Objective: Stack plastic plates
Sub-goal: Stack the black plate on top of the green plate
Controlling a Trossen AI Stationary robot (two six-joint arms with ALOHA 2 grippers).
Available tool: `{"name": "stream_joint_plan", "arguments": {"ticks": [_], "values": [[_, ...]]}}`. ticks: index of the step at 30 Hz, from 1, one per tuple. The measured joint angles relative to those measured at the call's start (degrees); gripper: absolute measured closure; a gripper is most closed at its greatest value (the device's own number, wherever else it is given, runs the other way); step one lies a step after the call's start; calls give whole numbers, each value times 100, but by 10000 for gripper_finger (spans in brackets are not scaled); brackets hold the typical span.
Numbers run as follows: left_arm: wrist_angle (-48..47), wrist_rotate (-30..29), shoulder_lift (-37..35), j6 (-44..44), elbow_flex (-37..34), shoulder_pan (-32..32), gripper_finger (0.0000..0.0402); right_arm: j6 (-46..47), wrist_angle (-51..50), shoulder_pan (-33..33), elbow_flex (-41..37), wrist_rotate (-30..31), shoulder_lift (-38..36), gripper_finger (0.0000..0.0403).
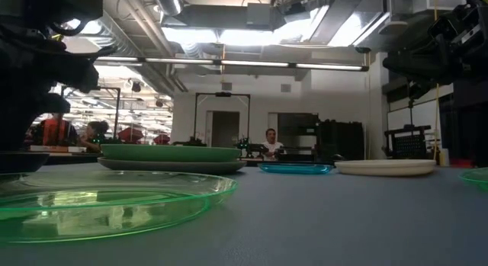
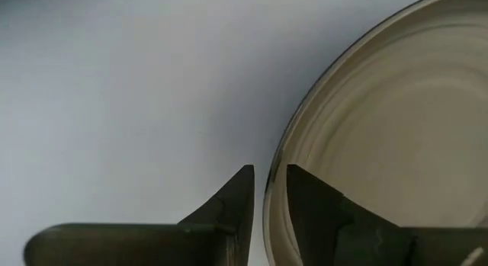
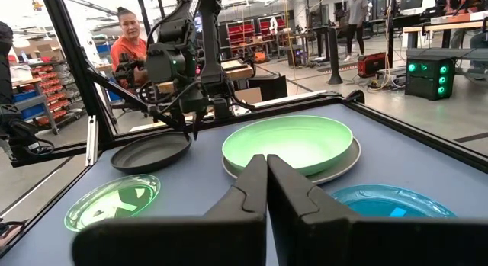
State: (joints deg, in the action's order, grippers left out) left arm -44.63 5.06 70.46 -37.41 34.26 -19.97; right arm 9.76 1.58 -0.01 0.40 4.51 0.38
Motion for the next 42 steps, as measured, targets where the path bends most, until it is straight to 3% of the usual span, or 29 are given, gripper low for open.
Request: {"name": "stream_joint_plan", "arguments": {"ticks": [19, 30, 42], "values": [[890, 66, 0, -448, -575, 0, 330, 0, 0, 0, 0, 1, 1, 403], [886, 91, -20, -446, -568, 2, 385, 0, 0, 0, 0, 0, 0, 403], [882, 313, -2, -440, -501, 2, 394, 0, 2, 0, 0, 0, 0, 403]]}}
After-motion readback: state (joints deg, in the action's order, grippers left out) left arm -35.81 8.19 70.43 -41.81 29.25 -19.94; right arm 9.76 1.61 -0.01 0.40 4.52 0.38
